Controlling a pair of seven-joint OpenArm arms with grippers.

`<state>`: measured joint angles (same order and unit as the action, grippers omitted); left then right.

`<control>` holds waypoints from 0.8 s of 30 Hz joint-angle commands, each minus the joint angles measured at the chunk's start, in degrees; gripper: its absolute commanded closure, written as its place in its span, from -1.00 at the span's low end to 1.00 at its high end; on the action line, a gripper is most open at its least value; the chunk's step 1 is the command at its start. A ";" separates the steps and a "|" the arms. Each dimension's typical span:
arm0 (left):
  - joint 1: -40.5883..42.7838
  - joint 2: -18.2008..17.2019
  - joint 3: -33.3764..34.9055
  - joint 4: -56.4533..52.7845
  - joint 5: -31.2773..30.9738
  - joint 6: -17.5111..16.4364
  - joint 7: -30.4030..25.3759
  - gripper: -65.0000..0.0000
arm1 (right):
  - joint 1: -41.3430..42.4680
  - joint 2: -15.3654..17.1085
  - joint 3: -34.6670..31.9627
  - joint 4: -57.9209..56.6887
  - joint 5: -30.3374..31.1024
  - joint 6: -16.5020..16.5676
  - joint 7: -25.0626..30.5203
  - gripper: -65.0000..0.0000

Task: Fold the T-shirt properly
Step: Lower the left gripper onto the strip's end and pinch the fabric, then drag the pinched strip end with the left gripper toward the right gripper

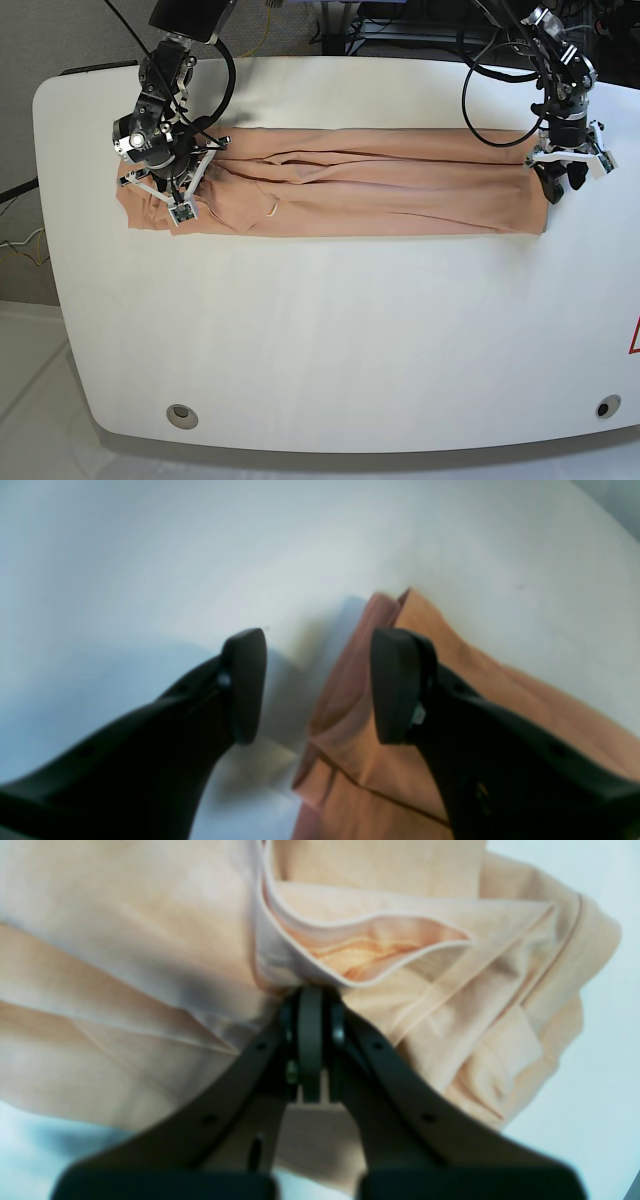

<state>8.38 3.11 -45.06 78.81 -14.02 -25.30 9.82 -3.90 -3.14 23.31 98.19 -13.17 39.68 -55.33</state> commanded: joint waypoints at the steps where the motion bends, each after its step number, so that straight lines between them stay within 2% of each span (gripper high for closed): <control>1: -0.43 -1.49 0.00 -1.22 -0.70 -0.50 -1.08 0.06 | -0.19 0.37 0.12 0.14 -1.20 0.32 -2.30 0.93; 6: -0.51 -2.63 0.09 -4.04 -0.70 -0.50 -1.08 0.06 | -0.10 0.37 0.12 0.14 -1.20 0.32 -2.30 0.93; 18: -1.57 -2.46 0.35 -7.38 -0.70 -0.50 -1.17 0.06 | -0.10 0.37 0.12 0.14 -1.20 0.32 -2.30 0.93; 24: -1.57 -2.37 2.90 -7.29 -0.70 -0.50 -1.17 0.06 | -0.10 0.37 0.12 0.14 -1.20 0.32 -2.30 0.93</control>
<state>6.81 0.60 -42.89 71.42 -15.38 -25.89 6.15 -3.90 -3.03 23.31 98.19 -13.10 39.68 -55.33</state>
